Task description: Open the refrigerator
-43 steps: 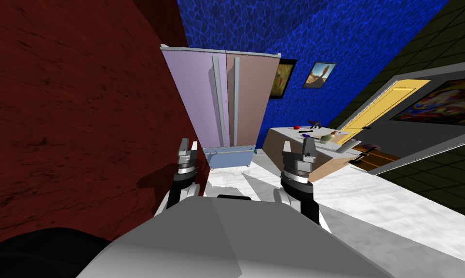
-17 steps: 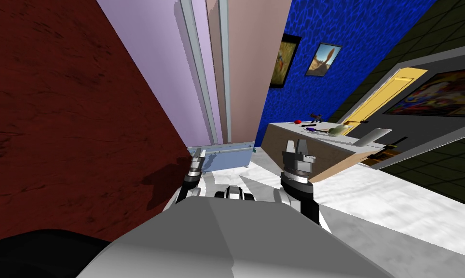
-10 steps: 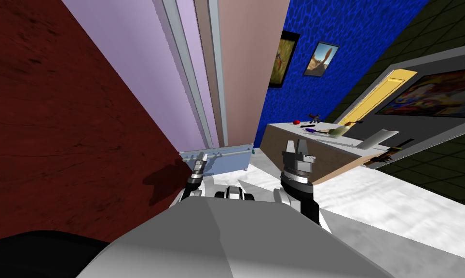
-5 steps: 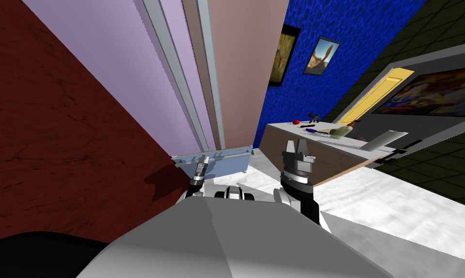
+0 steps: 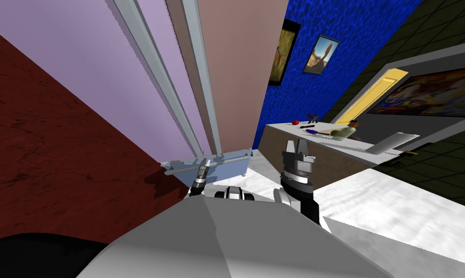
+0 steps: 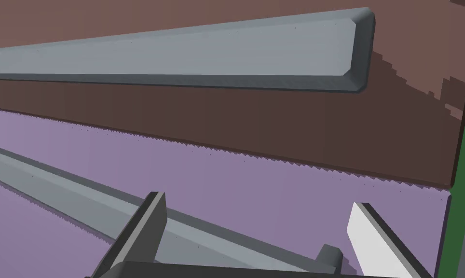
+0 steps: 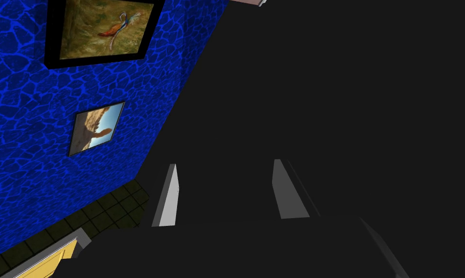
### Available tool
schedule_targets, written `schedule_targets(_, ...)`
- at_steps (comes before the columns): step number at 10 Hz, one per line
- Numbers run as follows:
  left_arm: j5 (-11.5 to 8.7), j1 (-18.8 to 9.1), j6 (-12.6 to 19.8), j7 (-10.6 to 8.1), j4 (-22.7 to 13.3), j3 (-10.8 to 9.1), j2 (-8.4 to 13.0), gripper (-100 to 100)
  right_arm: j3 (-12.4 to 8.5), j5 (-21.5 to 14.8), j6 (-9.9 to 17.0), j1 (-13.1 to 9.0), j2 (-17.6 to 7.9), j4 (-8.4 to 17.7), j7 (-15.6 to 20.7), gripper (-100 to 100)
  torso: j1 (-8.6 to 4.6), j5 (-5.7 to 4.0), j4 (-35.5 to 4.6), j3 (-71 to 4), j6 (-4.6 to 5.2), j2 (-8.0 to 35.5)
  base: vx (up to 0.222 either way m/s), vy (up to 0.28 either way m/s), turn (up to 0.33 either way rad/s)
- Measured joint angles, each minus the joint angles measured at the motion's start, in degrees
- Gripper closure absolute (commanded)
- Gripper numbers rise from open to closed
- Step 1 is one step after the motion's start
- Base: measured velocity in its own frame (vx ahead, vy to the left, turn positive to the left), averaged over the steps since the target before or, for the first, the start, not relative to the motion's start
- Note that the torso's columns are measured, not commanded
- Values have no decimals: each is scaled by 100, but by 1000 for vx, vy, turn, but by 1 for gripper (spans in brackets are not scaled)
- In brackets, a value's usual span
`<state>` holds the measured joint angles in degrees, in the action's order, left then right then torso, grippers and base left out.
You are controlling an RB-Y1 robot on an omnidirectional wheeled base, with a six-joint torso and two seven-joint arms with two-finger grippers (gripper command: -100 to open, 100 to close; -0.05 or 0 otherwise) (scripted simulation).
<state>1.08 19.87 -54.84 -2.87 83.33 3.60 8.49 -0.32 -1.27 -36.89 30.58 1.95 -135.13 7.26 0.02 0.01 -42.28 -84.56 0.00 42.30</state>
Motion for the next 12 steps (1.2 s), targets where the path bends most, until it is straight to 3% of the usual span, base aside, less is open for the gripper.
schedule_targets(7, -62, -163, -434, -129, -971, 73, -244, -100, 0, 0, 0, -1, 0, 0, 0, 0, -2, -2, 1, -3, 0, -5, 92, -19, -31)
schedule_targets(12, -86, -242, -657, -180, -1437, 112, -630, -100, 0, 0, 1, -2, 0, 0, 0, 0, -1, -2, -2, -5, 12, -10, 54, -6, -5)
